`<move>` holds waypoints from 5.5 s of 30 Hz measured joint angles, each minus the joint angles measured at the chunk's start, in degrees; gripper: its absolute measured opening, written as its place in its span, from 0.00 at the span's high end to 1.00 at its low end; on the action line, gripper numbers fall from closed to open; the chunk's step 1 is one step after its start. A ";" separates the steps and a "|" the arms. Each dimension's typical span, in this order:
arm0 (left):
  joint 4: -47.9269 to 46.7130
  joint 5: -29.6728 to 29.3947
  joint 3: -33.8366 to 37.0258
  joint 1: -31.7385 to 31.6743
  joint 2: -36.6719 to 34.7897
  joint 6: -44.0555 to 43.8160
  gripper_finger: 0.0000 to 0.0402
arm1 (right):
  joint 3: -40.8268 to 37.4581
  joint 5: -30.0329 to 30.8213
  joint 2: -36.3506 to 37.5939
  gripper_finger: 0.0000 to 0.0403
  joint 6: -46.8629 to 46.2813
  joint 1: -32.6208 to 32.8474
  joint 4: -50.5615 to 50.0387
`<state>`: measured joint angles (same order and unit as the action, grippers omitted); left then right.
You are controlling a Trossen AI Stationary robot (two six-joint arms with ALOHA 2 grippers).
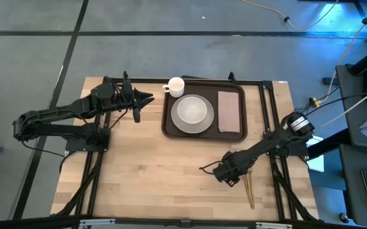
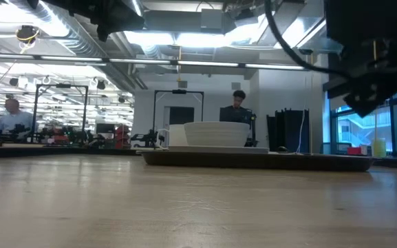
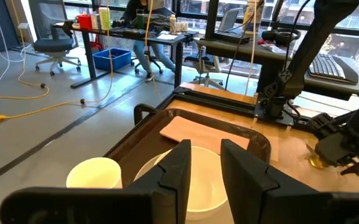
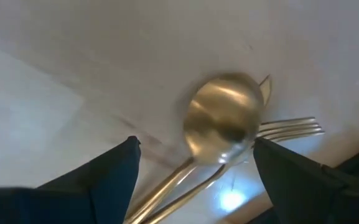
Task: Set up tray
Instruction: Put the gold spoon to the right of the gray plate on the brown napkin on the black serving tray, then put the gold fork to the right of the gold spoon on the brown napkin on the black serving tray
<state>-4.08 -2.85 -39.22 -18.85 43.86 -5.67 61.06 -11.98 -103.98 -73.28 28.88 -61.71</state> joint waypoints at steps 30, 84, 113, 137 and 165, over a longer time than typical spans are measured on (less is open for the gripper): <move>-0.38 -0.09 0.00 0.00 0.00 0.49 0.82 | -0.02 4.62 -2.87 0.66 2.87 0.00 -2.10; -0.47 -0.11 0.00 0.00 0.02 3.51 0.85 | 8.87 25.85 32.89 0.96 29.17 -36.17 5.90; -2.41 -0.53 0.00 0.00 0.02 0.44 0.85 | -9.36 -26.92 16.72 0.96 70.55 -84.97 42.50; -2.50 -2.23 0.00 0.00 0.02 -0.61 0.85 | -17.66 -19.15 11.23 0.80 72.55 -86.42 55.80; -2.58 -3.74 0.00 0.00 0.04 -0.63 0.85 | -17.64 -11.56 16.59 0.78 65.96 -86.42 55.93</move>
<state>-6.66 -6.59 -39.22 -18.85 43.90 -6.31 43.42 -23.54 -87.39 -7.32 -57.54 -5.78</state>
